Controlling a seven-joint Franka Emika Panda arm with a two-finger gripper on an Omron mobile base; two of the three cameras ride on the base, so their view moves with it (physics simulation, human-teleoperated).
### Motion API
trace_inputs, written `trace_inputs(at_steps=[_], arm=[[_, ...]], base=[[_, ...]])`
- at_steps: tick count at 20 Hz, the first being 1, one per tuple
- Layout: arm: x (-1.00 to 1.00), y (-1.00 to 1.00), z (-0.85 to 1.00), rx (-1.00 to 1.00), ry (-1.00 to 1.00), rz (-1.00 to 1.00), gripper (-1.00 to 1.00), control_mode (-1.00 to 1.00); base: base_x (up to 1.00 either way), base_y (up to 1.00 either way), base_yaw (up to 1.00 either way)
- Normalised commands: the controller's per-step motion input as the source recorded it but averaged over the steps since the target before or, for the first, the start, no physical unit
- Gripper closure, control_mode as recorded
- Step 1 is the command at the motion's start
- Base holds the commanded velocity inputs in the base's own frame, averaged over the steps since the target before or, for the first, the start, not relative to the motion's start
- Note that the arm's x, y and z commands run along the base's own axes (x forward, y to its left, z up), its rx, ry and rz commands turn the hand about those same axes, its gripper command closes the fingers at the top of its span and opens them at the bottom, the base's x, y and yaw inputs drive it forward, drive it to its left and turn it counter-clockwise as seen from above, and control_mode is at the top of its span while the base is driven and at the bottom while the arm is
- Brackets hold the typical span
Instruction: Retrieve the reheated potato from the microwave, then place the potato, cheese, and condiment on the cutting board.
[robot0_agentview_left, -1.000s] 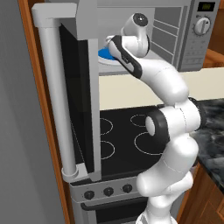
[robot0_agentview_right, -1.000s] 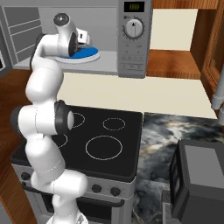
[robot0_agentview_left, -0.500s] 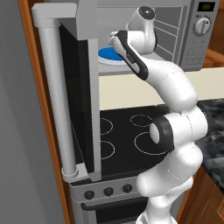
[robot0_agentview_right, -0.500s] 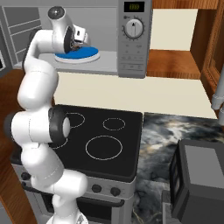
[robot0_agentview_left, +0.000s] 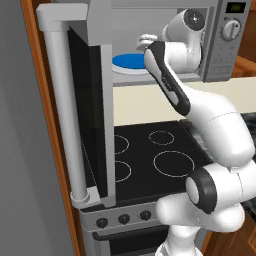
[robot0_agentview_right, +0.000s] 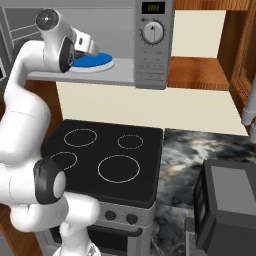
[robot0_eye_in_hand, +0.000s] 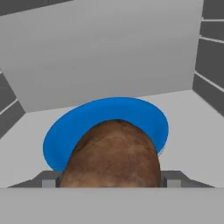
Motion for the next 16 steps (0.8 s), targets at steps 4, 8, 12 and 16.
trace_inputs(at_steps=[4, 8, 12, 16], arm=[[-1.0, -0.21, 0.33, 0.01, 0.0, -0.02, 1.0, -1.0], [-1.0, -0.19, 0.17, 0.0, 0.0, -0.02, 1.0, -1.0], [-1.0, -0.13, 0.0, 0.0, 0.01, 0.0, 1.0, -1.0], [-1.0, -0.02, -0.1, 0.0, 0.1, -0.01, 1.0, -1.0]], base=[[0.0, 0.0, 0.0], [0.0, 0.0, 0.0], [0.0, 0.0, 0.0], [0.0, 0.0, 0.0]])
